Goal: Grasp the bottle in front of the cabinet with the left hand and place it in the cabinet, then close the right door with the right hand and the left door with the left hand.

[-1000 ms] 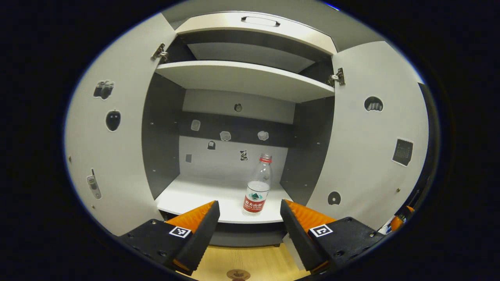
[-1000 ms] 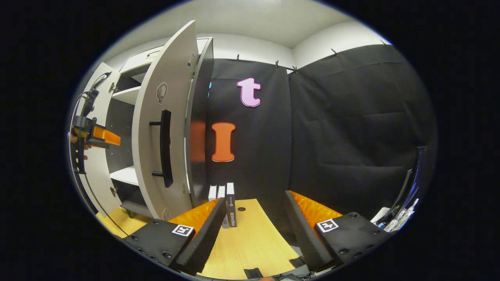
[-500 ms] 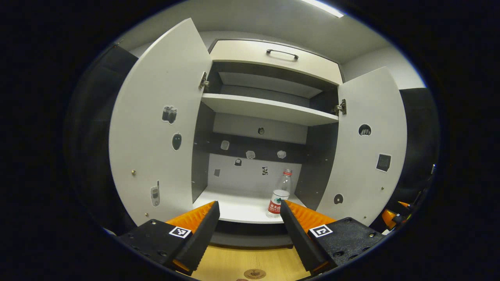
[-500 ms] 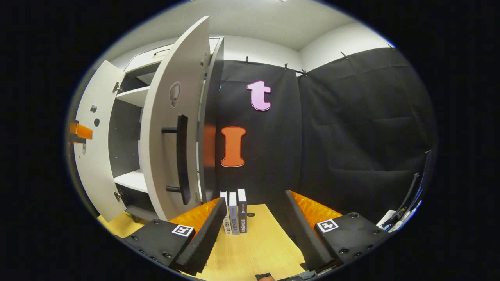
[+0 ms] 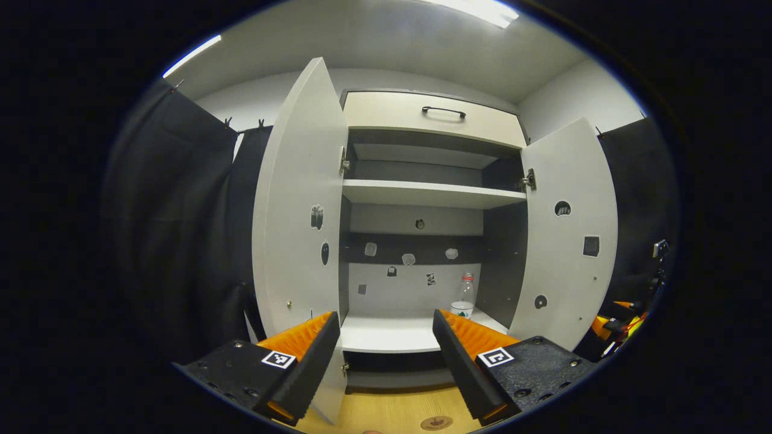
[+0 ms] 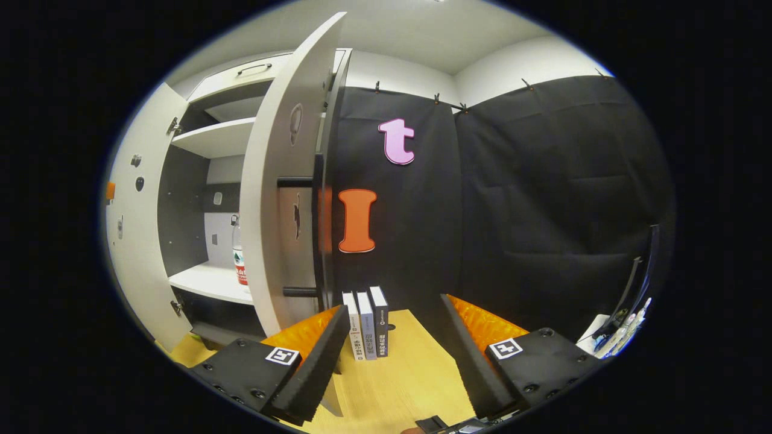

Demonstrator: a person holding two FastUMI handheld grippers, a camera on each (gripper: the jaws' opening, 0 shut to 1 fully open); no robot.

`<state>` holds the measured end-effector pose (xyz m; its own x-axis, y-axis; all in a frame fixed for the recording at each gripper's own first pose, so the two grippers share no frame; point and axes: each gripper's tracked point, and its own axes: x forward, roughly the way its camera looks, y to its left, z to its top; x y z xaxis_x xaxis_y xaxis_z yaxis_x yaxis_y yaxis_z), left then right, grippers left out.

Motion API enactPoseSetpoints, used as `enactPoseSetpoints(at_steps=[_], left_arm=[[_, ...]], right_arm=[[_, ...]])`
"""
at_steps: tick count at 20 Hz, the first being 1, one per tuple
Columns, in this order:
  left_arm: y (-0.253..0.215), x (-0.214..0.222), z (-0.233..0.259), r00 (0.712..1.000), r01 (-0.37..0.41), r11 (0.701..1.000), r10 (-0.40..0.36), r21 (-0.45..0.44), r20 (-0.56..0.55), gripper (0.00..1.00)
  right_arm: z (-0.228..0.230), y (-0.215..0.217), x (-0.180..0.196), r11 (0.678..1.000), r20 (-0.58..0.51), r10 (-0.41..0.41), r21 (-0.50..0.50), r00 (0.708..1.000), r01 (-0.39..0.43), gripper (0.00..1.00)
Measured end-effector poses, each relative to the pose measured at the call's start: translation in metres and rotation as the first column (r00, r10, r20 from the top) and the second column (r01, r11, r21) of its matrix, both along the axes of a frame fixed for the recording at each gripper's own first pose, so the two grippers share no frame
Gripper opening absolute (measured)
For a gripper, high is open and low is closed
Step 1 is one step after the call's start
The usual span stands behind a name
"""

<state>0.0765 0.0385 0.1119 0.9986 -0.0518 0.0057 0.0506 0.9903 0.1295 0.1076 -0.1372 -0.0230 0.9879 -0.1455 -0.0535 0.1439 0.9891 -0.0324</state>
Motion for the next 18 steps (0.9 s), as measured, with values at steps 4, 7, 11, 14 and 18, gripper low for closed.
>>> enactPoseSetpoints(at_steps=[4,7,11,14,18], left_arm=[[0.013,0.004,-0.014,0.999,0.038,0.999,-0.039,-0.013,-0.035,0.94],[0.019,0.009,-0.023,0.997,0.066,0.998,-0.067,-0.025,-0.042,0.94],[0.027,0.01,-0.026,0.996,0.082,0.996,-0.083,-0.027,-0.033,0.95],[0.028,0.007,-0.026,0.994,0.1,0.994,-0.102,-0.033,-0.039,0.94],[0.036,0.001,-0.023,0.992,0.114,0.992,-0.116,-0.059,-0.044,0.93]], right_arm=[[0.001,0.002,-0.003,0.998,0.011,-0.052,-0.023,0.999,0.052,0.89],[0.002,0.004,-0.002,0.995,0.014,-0.084,-0.051,0.996,0.084,0.84],[0.008,0.008,-0.008,0.984,0.028,-0.148,-0.098,0.989,0.15,0.95],[0.007,0.014,-0.009,0.984,0.013,-0.155,-0.085,0.988,0.155,0.96],[0.005,0.022,-0.011,0.99,0.001,-0.131,-0.045,0.991,0.131,0.84]])
